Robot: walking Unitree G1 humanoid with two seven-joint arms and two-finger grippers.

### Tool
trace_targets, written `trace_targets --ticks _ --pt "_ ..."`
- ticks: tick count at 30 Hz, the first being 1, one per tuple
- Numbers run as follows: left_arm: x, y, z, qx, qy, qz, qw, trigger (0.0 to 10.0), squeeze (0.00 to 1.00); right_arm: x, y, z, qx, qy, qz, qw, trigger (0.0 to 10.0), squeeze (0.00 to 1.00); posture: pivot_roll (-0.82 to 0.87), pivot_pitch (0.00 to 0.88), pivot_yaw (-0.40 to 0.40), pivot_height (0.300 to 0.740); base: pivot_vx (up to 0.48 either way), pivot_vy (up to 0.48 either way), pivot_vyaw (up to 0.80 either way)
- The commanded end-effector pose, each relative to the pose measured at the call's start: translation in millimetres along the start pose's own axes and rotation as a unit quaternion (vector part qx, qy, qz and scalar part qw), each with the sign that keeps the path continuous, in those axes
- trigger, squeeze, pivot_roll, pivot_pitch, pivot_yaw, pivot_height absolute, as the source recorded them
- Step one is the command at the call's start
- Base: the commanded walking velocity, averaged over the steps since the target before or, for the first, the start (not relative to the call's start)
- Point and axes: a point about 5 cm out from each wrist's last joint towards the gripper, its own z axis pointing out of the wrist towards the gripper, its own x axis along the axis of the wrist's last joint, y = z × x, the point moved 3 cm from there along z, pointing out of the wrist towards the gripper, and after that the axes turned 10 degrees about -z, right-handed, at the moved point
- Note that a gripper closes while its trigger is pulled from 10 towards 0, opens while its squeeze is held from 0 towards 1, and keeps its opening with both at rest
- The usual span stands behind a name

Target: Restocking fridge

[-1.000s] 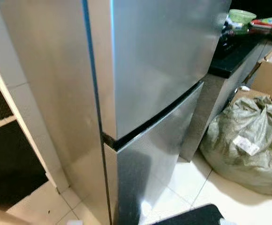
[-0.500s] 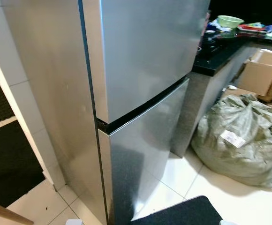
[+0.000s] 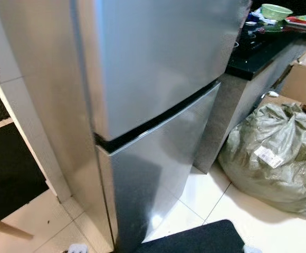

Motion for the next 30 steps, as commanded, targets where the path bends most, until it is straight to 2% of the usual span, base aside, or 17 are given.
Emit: trace_targets --ticks 1,10,14,15,17,18,19,20,21,22,23,26,29,30 --pt "-7.5 -0.4 -0.7 0.002 -0.013 -0.011 1.0 10.0 0.0 -7.3 -5.2 -0.8 0.006 -0.009 0.001 1.0 10.0 0.0 -0.08 0.0 -0.026 0.74 0.0 0.0 0.0" --pt "-5.3 -4.4 -1.3 0.011 -0.002 -0.019 1.0 10.0 0.0 -8.7 -7.3 -0.8 0.01 -0.011 0.0 1.0 10.0 0.0 -0.07 0.0 -0.027 0.74 0.0 0.0 0.0" --pt "3.0 -12.8 -2.5 0.029 0.022 -0.037 0.999 10.0 0.0 -10.6 -8.9 -1.1 0.013 -0.013 -0.001 1.0 10.0 0.0 -0.07 0.0 -0.028 0.74 0.0 0.0 0.0" --pt "10.2 -18.7 -3.6 0.039 0.04 -0.048 0.997 10.0 0.0 -11.0 -9.1 -1.1 0.014 -0.014 -0.002 1.0 10.0 0.0 -0.07 0.0 -0.029 0.74 0.0 0.0 0.0" --pt "10.2 -18.7 -3.6 0.039 0.04 -0.048 0.997 10.0 0.0 -11.0 -9.1 -1.1 0.014 -0.014 -0.002 1.0 10.0 0.0 -0.07 0.0 -0.029 0.74 0.0 0.0 0.0" --pt "20.8 -25.5 -5.0 0.047 0.065 -0.068 0.995 10.0 0.24 -11.1 -9.2 -1.2 0.014 -0.014 -0.003 1.0 10.0 0.0 -0.06 0.0 -0.031 0.74 0.0 0.0 0.0" --pt "32.8 -33.2 -7.0 0.054 0.09 -0.086 0.991 10.0 0.94 -11.0 -9.0 -1.2 0.015 -0.015 -0.003 1.0 10.0 0.0 -0.06 0.0 -0.034 0.74 0.0 0.0 0.0" --pt "32.8 -33.2 -7.0 0.054 0.09 -0.086 0.991 10.0 0.94 -11.0 -9.0 -1.2 0.015 -0.015 -0.003 1.0 10.0 0.0 -0.06 0.0 -0.034 0.74 0.0 0.0 0.0" --pt "47.2 -41.0 -9.8 0.056 0.12 -0.107 0.985 10.0 1.0 -10.8 -8.9 -1.1 0.015 -0.015 -0.004 1.0 10.0 0.0 -0.06 0.0 -0.036 0.74 0.0 0.0 0.0" --pt "59.1 -46.6 -12.5 0.053 0.145 -0.118 0.981 10.0 1.0 -10.6 -8.8 -1.1 0.016 -0.015 -0.005 1.0 10.0 0.0 -0.06 0.0 -0.036 0.74 0.0 0.0 0.0" --pt "85.7 -56.1 -20.0 0.035 0.2 -0.137 0.97 10.0 1.0 -9.8 -8.6 -0.9 0.016 -0.014 -0.007 1.0 10.0 0.0 -0.05 0.0 -0.039 0.74 0.0 0.0 0.0" --pt "95.8 -58.5 -23.2 0.024 0.221 -0.14 0.965 10.0 1.0 -9.4 -8.6 -0.9 0.017 -0.014 -0.007 1.0 10.0 0.0 -0.05 0.0 -0.039 0.74 0.0 0.0 0.0" --pt "131.8 -66.6 -37.5 -0.019 0.289 -0.134 0.948 10.0 1.0 -8.8 -8.5 -0.7 0.018 -0.013 -0.009 1.0 10.0 0.0 -0.05 0.0 -0.041 0.74 0.0 0.0 0.0" --pt "144.5 -65.2 -42.9 -0.049 0.31 -0.128 0.941 10.0 1.0 -8.7 -8.5 -0.7 0.018 -0.014 -0.01 1.0 10.0 0.0 -0.05 0.0 -0.041 0.74 0.0 0.0 0.0"
